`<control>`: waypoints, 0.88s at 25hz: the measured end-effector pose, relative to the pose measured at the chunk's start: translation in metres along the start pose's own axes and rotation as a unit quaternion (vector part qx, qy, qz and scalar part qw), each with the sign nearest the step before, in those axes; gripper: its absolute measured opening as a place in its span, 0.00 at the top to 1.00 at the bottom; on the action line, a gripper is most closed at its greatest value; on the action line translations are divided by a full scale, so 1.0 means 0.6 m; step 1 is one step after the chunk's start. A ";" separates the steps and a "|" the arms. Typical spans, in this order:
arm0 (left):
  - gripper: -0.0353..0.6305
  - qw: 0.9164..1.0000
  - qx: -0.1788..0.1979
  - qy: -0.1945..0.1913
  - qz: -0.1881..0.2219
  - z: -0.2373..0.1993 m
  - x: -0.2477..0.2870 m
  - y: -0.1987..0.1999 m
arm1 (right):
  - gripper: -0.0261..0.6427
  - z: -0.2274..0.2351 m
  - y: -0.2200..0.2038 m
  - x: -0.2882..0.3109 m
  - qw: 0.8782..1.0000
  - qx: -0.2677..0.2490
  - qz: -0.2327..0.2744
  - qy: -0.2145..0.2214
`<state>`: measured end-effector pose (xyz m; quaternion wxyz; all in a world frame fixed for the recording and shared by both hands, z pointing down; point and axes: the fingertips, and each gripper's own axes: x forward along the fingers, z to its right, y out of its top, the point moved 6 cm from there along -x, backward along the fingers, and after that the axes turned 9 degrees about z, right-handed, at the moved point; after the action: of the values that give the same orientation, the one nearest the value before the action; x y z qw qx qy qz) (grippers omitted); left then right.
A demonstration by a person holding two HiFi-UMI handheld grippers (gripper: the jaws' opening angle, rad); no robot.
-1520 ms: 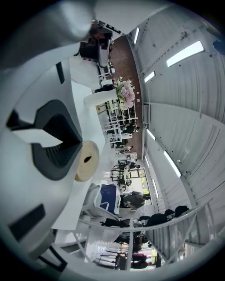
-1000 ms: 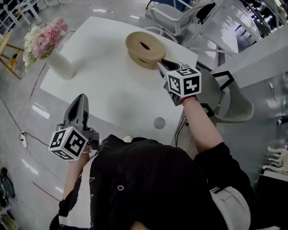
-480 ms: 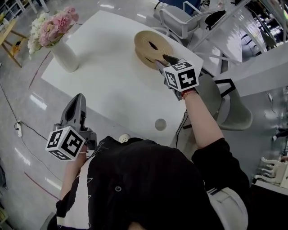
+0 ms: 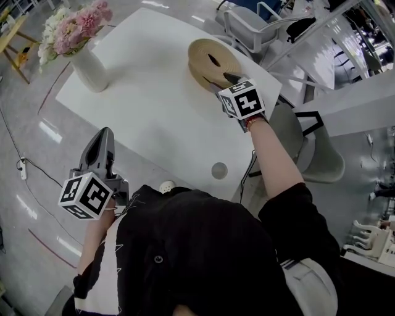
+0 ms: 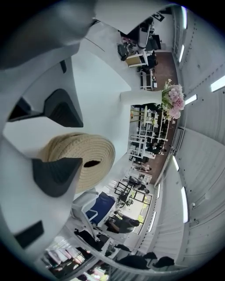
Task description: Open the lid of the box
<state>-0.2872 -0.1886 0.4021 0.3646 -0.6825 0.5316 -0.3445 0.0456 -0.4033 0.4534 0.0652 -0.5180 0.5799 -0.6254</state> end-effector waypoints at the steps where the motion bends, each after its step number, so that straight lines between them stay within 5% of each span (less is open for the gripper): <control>1: 0.93 1.000 0.000 0.001 -0.001 -0.002 0.001 0.000 | 0.63 0.002 -0.003 0.005 1.000 -0.003 -0.004 -0.001; 14: 0.93 1.000 -0.001 0.002 -0.008 -0.006 0.013 -0.001 | 0.64 -0.006 -0.022 0.031 0.996 -0.078 -0.036 -0.015; 22: 0.93 1.000 0.001 -0.013 -0.018 0.007 0.024 -0.008 | 0.65 -0.003 -0.025 0.027 0.997 -0.068 -0.033 -0.012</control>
<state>-0.2786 -0.2013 0.4055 0.3656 -0.6960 0.5145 -0.3423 0.0447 -0.4080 0.4752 0.0161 -0.5474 0.6029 -0.5802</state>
